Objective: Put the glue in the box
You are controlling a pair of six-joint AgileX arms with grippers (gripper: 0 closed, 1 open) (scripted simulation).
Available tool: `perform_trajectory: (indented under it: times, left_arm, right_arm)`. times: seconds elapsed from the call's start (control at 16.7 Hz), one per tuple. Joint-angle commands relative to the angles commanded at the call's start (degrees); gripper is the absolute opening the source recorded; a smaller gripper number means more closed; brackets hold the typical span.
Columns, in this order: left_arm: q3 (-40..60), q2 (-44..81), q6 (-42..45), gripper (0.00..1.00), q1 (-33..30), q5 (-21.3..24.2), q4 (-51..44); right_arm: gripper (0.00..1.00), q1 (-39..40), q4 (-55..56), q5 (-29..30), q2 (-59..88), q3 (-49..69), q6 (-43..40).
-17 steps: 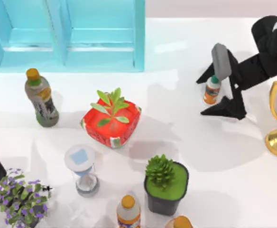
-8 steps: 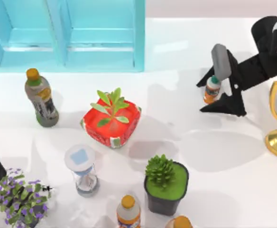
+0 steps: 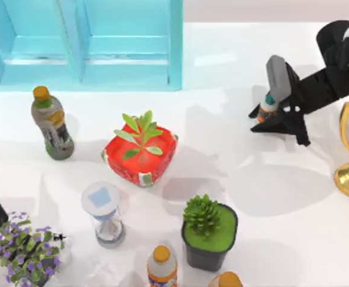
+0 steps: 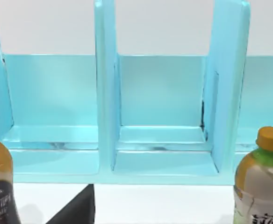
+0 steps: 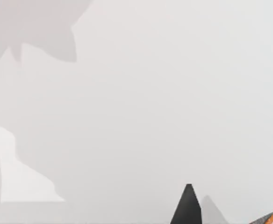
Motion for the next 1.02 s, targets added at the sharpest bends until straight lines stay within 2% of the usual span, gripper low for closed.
perform_trajectory:
  times: [0.66,1.02]
  left_arm:
    - [0.0,0.0,0.0,1.0,0.0,0.0,0.0]
    - [0.0,0.0,0.0,1.0,0.0,0.0,0.0]
  right_arm:
    - [0.0,-0.34,-0.8,-0.07,-0.09,0.5,0.27]
    - [0.0,-0.33,-12.63,-0.24,-3.83,6.97,0.17]
